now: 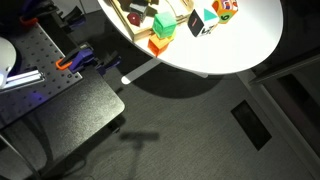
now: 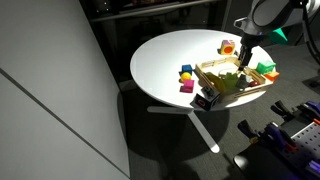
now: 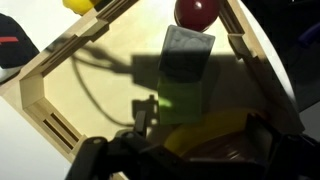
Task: Remove the yellow block from the box and put it on the table
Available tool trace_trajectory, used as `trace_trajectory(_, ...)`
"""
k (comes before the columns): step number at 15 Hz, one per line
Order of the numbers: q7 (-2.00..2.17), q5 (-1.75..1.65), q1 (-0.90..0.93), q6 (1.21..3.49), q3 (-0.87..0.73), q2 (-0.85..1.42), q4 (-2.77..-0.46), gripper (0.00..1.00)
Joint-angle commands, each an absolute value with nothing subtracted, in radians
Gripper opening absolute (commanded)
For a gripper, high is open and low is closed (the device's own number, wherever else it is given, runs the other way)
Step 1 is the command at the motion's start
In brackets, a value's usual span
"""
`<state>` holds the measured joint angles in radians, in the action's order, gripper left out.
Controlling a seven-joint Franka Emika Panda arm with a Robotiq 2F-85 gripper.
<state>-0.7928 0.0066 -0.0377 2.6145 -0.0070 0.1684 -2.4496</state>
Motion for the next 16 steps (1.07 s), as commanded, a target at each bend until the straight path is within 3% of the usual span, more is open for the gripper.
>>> trace_trajectory(1,-0.819,0.008,-0.062,2.652,0.018,0.214,-2.433,1.00)
trace_trajectory(16,-0.769,-0.018,-0.063,2.687,0.021,0.254,-2.433,1.00)
